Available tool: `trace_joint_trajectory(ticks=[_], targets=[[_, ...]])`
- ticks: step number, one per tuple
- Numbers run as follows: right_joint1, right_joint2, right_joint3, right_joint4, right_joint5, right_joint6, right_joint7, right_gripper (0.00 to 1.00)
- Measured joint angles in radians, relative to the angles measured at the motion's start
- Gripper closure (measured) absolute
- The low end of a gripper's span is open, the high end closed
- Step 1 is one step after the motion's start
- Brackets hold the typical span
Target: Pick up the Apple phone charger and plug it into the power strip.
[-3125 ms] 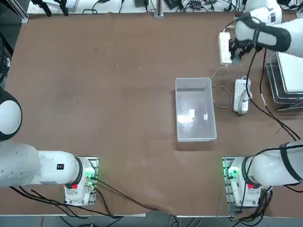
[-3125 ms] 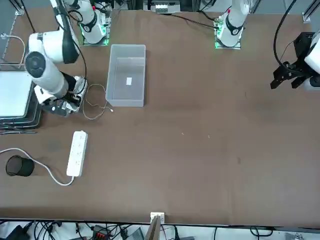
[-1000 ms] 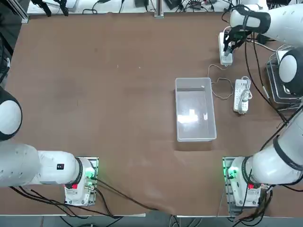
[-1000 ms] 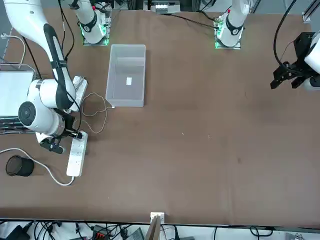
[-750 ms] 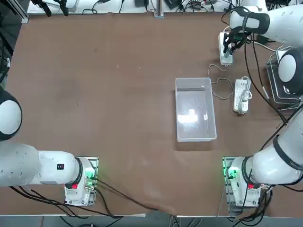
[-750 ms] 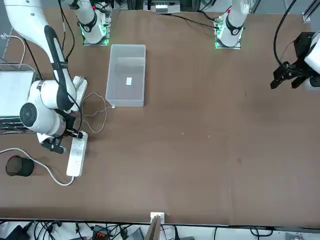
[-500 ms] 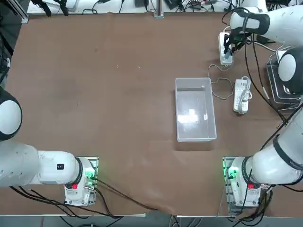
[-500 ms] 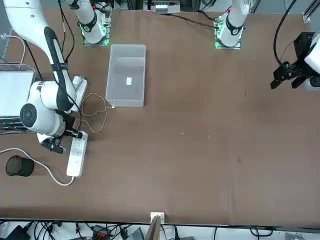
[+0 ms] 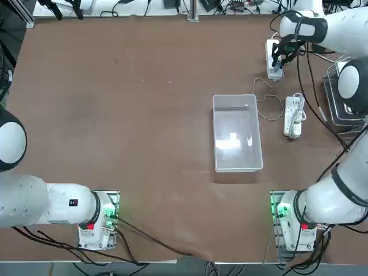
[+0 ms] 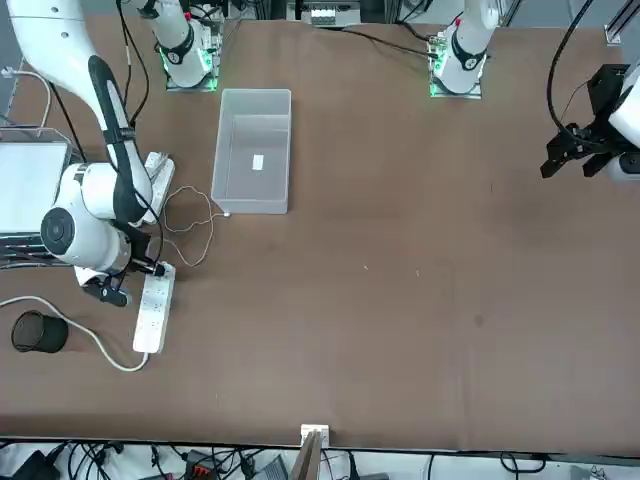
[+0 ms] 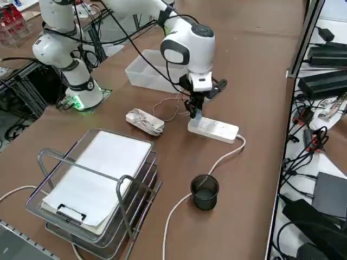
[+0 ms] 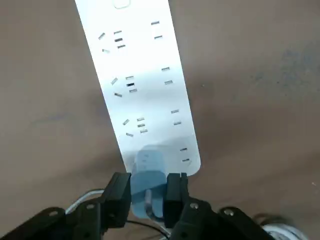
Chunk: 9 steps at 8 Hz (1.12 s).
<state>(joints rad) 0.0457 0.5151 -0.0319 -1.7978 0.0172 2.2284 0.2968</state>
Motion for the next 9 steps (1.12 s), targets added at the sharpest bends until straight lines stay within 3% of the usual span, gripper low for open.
trace_joint_trajectory(ticks=[9], targets=[[0.000,0.000,0.000,-0.005,0.000,0.013,-0.003,0.63]])
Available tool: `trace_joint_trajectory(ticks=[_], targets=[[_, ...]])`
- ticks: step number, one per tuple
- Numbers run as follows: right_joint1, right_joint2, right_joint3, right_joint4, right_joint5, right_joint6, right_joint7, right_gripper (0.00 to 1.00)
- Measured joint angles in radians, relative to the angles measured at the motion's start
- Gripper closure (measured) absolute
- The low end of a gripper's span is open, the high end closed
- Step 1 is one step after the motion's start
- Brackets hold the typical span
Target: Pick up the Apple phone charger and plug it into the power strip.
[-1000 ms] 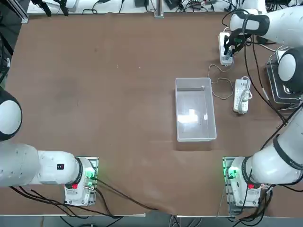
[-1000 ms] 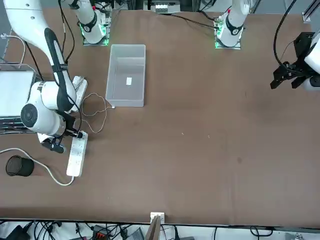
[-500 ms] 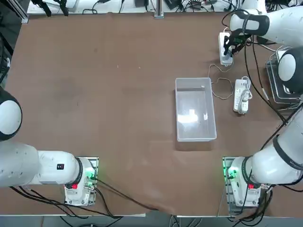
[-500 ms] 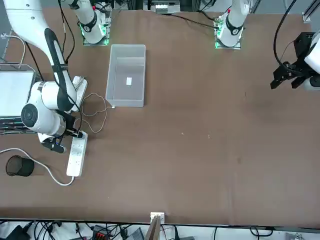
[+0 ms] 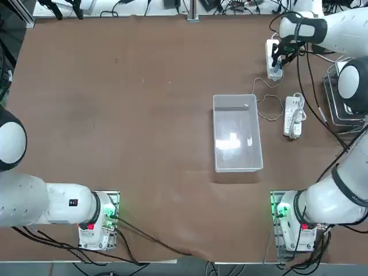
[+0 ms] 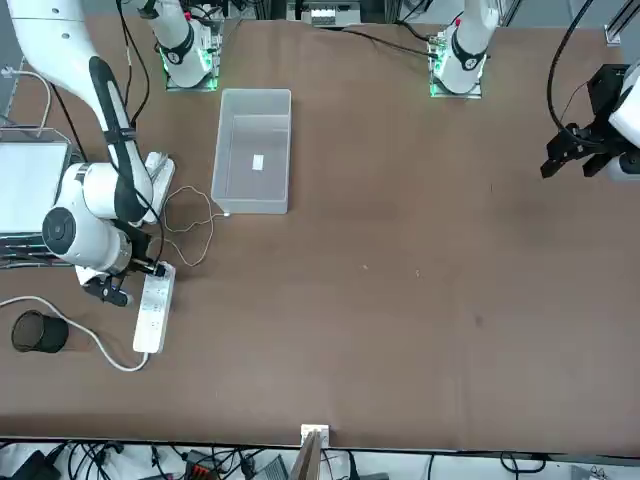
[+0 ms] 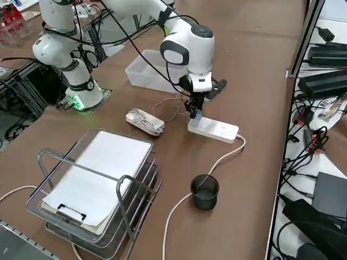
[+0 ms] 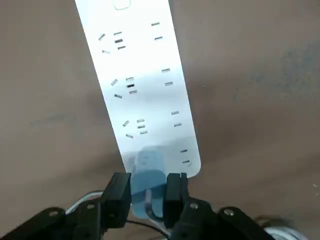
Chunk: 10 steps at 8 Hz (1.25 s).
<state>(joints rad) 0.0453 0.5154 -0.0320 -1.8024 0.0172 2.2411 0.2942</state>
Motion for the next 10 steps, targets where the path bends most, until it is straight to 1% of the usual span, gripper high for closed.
trace_joint_trajectory(ticks=[3,7,10], targets=[[0.000,0.000,0.000,-0.002,0.000,0.003,-0.001,0.63],[0.000,-0.016,0.000,-0.036,0.000,0.052,-0.002,0.63],[0.000,-0.018,0.000,-0.040,0.000,0.057,-0.002,0.63]])
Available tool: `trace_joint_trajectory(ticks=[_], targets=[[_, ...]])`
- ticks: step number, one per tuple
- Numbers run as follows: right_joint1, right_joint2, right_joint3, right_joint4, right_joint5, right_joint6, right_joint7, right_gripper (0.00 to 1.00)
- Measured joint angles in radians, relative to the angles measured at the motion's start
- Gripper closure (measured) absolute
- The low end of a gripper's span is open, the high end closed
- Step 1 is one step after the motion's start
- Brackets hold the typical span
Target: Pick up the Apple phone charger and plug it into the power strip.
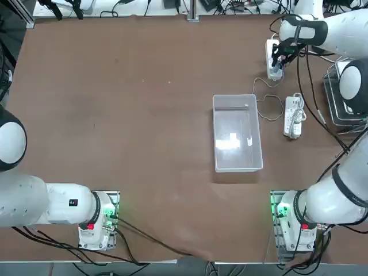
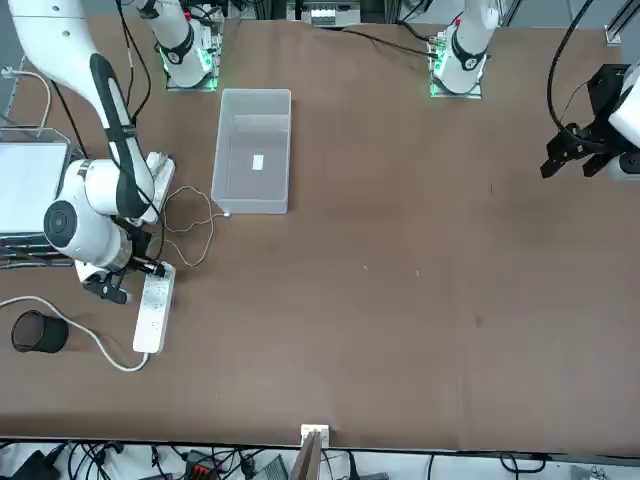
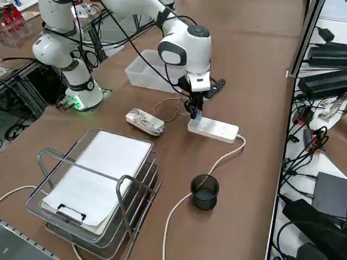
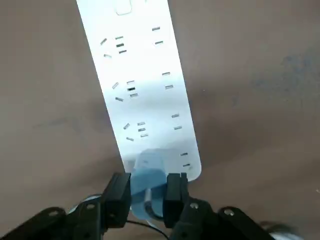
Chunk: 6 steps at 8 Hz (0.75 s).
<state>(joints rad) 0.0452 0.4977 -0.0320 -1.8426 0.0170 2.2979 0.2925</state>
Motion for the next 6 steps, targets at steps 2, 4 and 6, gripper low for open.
trace_joint_trajectory(ticks=[2,4,6], targets=[[0.001,-0.002,0.000,-0.002,0.000,0.001,0.000,0.63],[0.003,-0.005,0.000,-0.004,0.000,0.001,0.000,0.63],[0.009,-0.005,0.001,-0.005,0.000,0.004,-0.001,0.63]])
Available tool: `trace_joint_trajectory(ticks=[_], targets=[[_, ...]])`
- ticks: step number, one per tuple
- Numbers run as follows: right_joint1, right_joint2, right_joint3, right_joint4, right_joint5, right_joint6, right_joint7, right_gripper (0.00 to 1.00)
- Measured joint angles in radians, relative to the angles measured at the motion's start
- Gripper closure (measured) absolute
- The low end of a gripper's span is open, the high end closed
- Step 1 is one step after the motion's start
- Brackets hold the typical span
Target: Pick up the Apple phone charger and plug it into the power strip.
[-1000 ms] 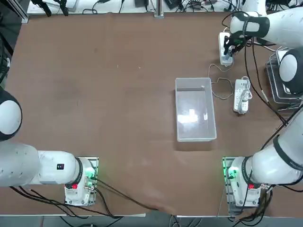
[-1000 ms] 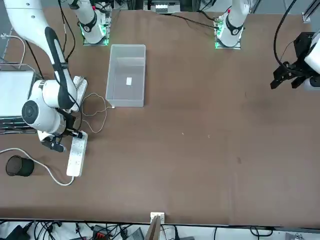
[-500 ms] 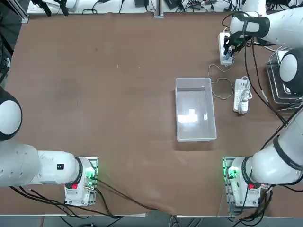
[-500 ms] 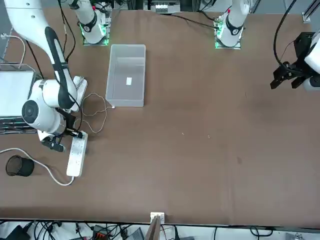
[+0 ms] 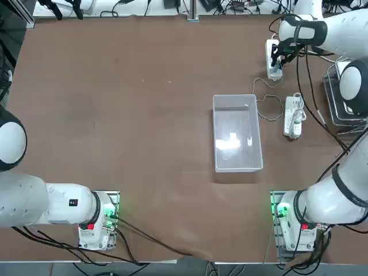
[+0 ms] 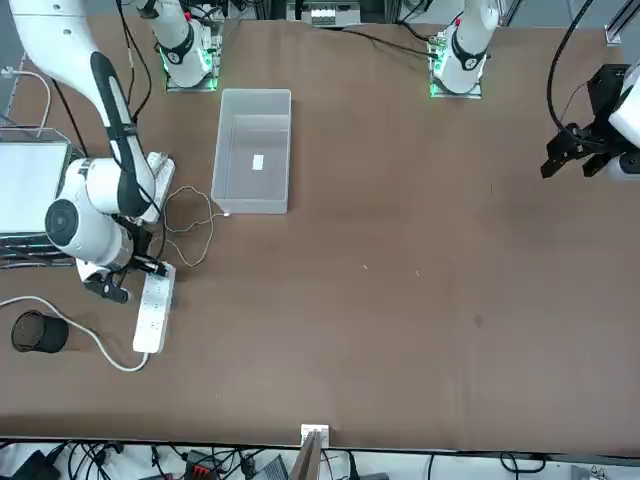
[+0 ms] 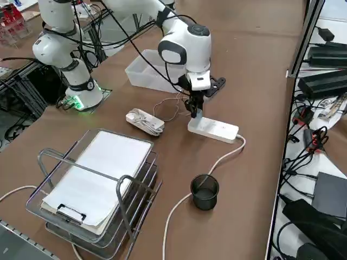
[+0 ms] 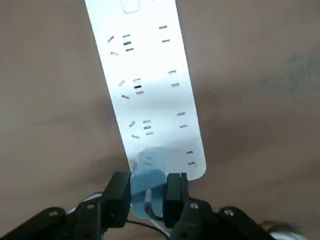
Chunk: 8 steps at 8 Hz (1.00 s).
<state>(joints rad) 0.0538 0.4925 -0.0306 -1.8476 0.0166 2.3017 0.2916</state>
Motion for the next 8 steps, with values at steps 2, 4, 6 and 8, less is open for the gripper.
trace_joint_trajectory(ticks=[2,4,6,8], targets=[[0.001,0.000,0.000,-0.001,-0.003,0.003,-0.003,0.63],[0.001,0.000,0.000,-0.001,-0.009,0.003,-0.008,0.63],[0.000,-0.001,0.000,-0.003,-0.009,0.003,-0.012,0.63],[0.000,-0.003,0.000,-0.006,-0.009,0.003,-0.014,0.63]])
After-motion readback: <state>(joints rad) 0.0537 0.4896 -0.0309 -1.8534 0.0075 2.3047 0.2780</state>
